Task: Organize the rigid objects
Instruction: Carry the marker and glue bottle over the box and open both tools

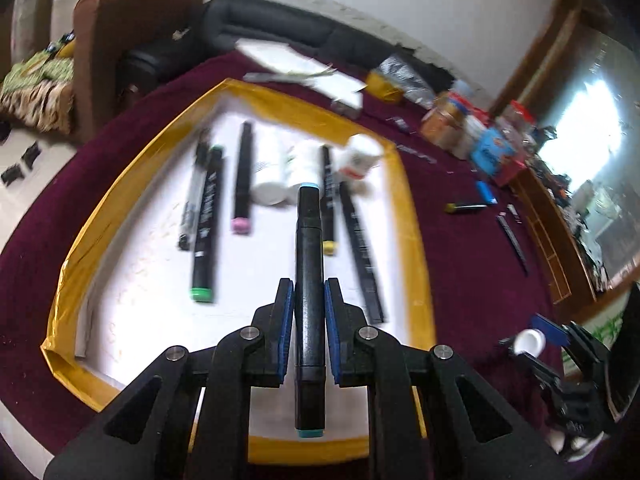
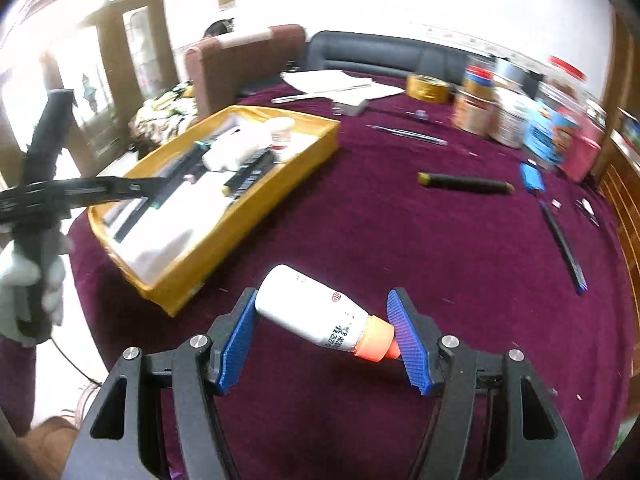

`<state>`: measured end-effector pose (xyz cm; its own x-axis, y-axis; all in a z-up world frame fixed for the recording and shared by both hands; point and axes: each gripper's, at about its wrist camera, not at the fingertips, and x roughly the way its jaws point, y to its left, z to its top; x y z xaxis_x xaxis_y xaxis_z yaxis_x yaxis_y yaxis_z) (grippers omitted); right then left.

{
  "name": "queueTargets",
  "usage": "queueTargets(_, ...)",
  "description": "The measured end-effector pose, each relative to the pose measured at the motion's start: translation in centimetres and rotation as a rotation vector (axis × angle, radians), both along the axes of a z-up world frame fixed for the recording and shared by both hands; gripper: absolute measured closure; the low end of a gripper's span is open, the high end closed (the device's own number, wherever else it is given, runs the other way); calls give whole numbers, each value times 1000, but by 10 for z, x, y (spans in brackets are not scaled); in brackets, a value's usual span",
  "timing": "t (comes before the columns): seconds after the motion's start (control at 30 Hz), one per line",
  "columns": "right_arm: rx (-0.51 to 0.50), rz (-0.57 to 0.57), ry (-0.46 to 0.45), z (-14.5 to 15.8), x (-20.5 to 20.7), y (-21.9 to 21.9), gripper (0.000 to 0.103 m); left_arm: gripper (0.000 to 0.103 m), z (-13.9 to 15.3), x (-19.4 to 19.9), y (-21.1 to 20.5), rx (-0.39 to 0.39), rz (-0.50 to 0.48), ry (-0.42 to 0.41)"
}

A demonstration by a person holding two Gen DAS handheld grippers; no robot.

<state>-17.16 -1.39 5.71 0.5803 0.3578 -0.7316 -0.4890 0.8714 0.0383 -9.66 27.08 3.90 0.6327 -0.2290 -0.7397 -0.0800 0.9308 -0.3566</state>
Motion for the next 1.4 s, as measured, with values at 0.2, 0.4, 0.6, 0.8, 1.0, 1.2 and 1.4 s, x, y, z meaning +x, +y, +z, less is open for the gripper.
queueTargets(0.2,-42,106,-15,0,5,52,42,90,-20,16,8,-7,-10,83)
queueTargets(0.4,-94,194,-24,0,13,96,42,90,-27,19,11,-26,-15,101)
queueTargets(0.6,-165,279,-21,-11,21,132,42,79,-19,11,23,-56,-4,72)
queueTargets(0.8,-240,364,-26,-19,27,162,42,48,7,-21,51,-79,34,-13)
queueTargets(1.0,-340,471,-10,-32,35,192,42,48,20,-46,81,-67,86,-73)
queueTargets(1.2,-379,500,9,-43,48,212,42,47,18,-52,96,-63,123,-80)
queueTargets(1.4,-351,471,23,-42,57,212,41,45,15,-54,98,-74,135,-75)
